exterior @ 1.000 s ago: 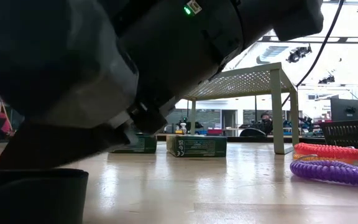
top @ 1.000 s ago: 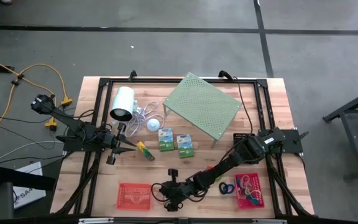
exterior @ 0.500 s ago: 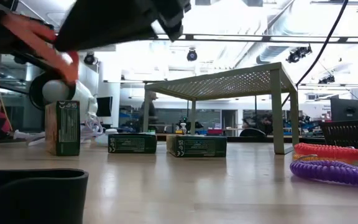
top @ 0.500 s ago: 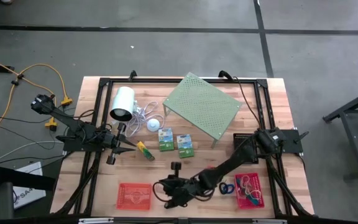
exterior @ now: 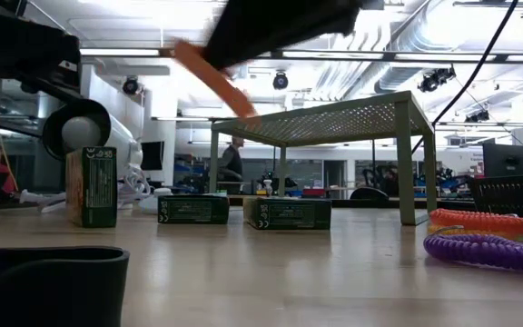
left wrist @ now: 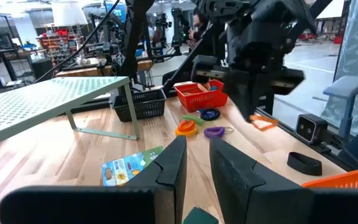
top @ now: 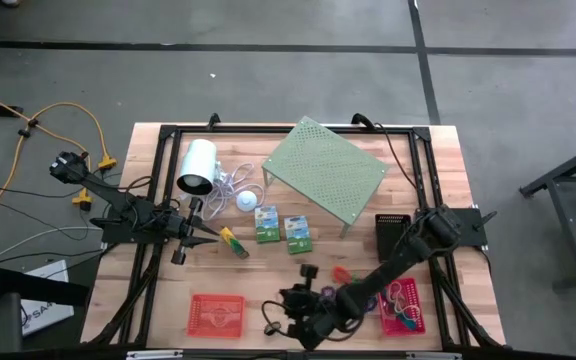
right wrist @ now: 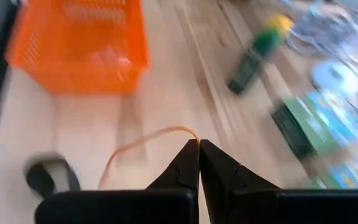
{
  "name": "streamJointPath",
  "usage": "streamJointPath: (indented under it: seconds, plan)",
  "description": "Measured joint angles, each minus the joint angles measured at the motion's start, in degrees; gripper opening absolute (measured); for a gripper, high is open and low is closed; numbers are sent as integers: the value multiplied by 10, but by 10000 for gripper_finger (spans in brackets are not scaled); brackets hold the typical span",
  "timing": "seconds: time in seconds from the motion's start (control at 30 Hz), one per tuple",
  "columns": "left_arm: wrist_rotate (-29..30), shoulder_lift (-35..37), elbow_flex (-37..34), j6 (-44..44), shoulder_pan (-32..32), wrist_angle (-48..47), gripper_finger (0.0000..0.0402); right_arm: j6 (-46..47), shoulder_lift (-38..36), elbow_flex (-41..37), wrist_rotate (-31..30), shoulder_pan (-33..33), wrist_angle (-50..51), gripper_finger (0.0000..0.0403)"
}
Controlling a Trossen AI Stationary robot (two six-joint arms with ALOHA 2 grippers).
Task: Pick & Place Office Desk Supplies
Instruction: Put the orange rubber band into the red bin
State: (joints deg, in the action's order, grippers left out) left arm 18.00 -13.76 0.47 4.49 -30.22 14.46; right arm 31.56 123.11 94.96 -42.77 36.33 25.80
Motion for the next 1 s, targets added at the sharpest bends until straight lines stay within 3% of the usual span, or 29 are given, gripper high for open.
streamJointPath:
  seconds: [0.23, 0.57, 1.0]
  plan:
    - [0, 0, 0, 0, 0, 0, 65, 175, -30, 0, -24, 32, 162, 2]
    - [0, 0, 0, 0, 0, 2, 65, 464, -47, 0, -12, 88, 372, 2]
    - [0, 0, 0, 0, 0, 2, 65, 775, -49, 0, 62, 178, 562, 2]
